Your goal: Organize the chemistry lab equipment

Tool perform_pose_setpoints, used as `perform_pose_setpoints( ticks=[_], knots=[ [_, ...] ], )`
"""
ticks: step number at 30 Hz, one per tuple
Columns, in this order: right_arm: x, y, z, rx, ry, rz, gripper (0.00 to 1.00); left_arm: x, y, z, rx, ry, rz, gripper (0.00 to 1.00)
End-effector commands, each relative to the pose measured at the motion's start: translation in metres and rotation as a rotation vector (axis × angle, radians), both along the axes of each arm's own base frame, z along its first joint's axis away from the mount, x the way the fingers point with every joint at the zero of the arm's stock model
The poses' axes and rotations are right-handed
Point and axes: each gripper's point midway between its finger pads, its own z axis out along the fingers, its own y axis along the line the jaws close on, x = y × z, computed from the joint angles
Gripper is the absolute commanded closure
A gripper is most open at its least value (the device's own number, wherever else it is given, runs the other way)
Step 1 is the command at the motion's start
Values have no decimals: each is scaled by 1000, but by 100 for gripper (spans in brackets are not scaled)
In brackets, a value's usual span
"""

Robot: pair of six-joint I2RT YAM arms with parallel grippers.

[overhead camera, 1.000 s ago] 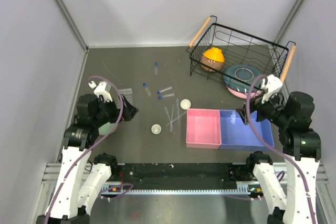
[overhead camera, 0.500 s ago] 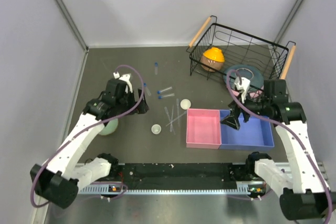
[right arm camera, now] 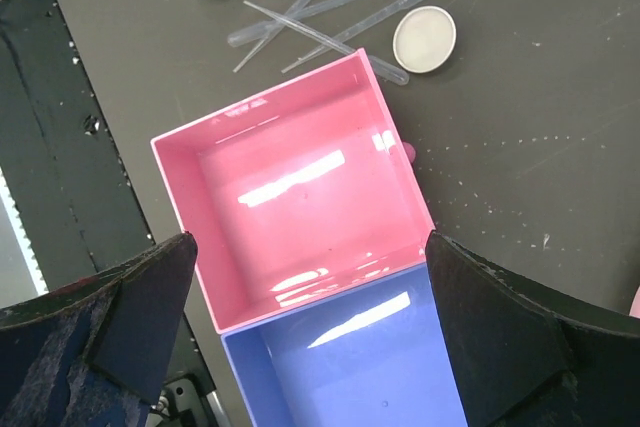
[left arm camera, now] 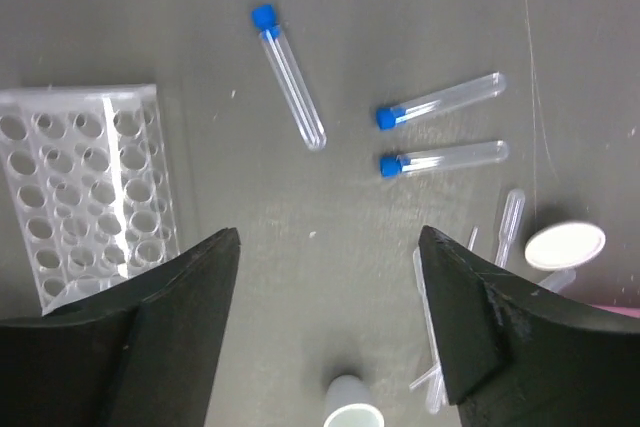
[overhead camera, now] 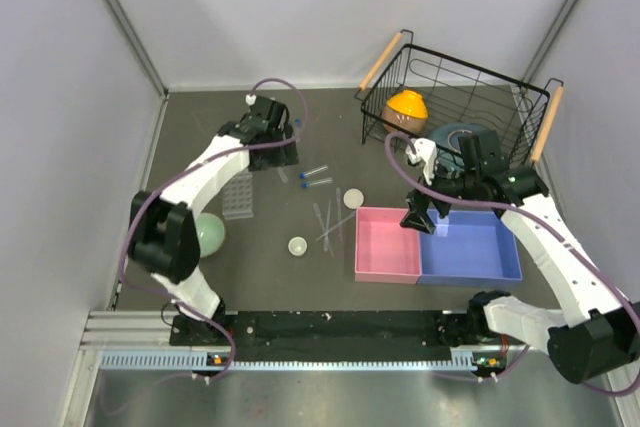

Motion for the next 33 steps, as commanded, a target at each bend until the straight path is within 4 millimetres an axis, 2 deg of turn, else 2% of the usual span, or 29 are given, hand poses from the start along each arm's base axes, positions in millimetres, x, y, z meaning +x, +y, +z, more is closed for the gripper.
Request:
perform_pose_setpoints(
  ticks=[1,3,4,6,7,12,15,18,24,33],
  knots=[
    [23,8,19,23,-90,-15,1,39,-5,-8,5,-1,87,27],
    [26,10,16,28,-79,-22,2,51,-7,-12,17,2,97,29],
    [27,11,14,30,-71,-24,1,55,-6,-28,32,35,106,32],
    [30,13,14,41,-72,-28,1,61,-6,-30,34,47,116,35],
    [31,14,13,41,-70,-29,1,63,-5,-39,38,70,124,35],
    [36,15,5,37,-50,-33,1,66,-5,-56,64,105,120,35],
    [38,17,1,38,-35,-33,1,65,1,-79,100,164,125,39],
    [38,19,-2,42,-22,-30,1,64,7,-90,120,187,134,40],
    [39,20,-5,46,-4,-28,1,67,13,-105,134,214,137,47],
    [39,20,-6,46,2,-34,1,69,15,-116,131,233,136,59]
  ],
)
